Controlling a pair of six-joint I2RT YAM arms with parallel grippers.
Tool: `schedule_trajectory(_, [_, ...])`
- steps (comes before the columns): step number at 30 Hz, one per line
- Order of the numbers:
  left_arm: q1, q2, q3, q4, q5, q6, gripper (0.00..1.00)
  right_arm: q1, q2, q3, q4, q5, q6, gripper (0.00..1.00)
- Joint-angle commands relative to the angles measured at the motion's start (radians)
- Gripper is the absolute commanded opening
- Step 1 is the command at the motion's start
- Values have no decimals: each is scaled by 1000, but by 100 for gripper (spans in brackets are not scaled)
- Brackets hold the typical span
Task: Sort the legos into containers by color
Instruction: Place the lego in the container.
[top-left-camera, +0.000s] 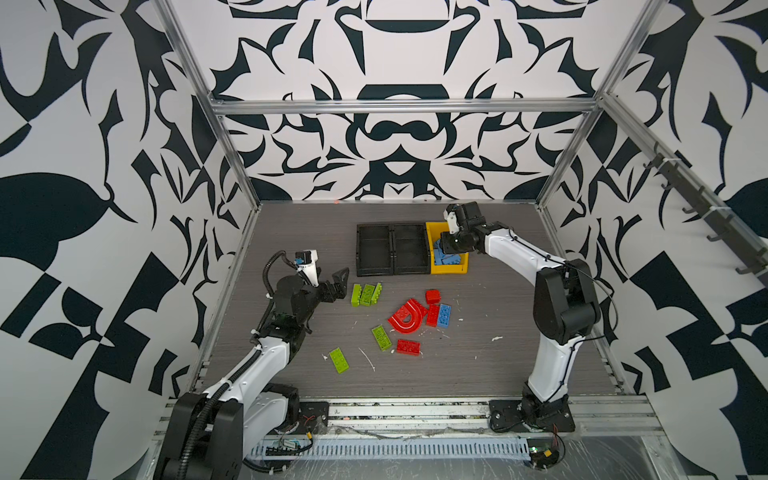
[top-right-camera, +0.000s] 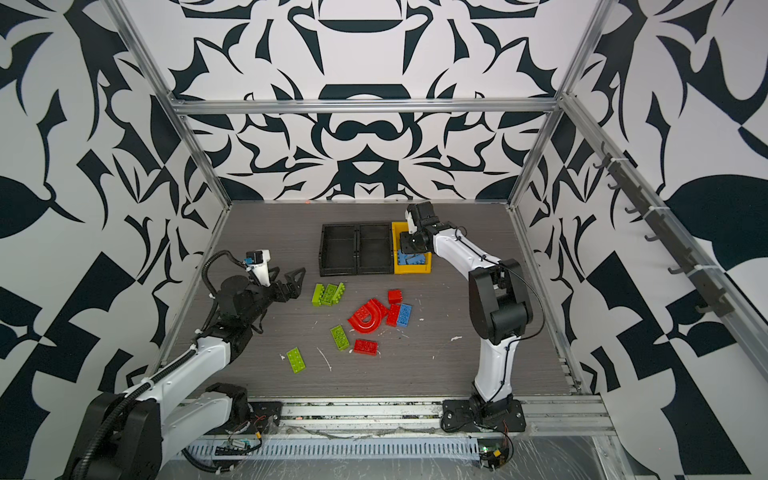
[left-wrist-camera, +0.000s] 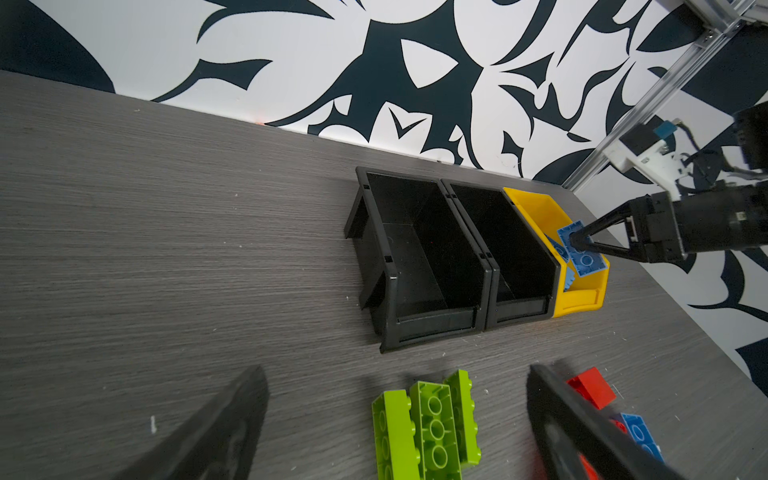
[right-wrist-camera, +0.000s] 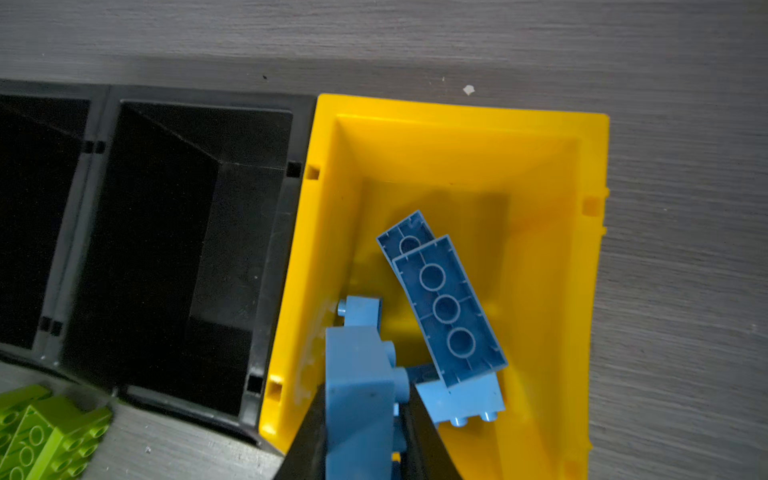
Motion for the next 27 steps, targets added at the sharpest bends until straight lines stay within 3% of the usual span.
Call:
schedule_trajectory(1, [-2,3,-19,25,-2,-9,100,-3,0,62,0,-13,-13,26])
schedule_trajectory(5, [-2,0,-20,25,-1,-6,99,-5,12,72,-5,-11,-15,30])
schedule_trajectory(10, [-2,-2,-21,25,-2,-6,99,-5,7,98,-37,-2,-28,48])
schedule_trajectory(14, [-2,-1,-19,25,2,-10,99,-5,-48,74,-68,10,-37,53])
schedule_trajectory(17, [-2,-7,-20,24,5,-9,99,-2,-141,-10,-64,25,-19,53])
schedule_trajectory(27, [-2,-8,-21,23,3,-8,99,76,-517,-501,37,26,154,52])
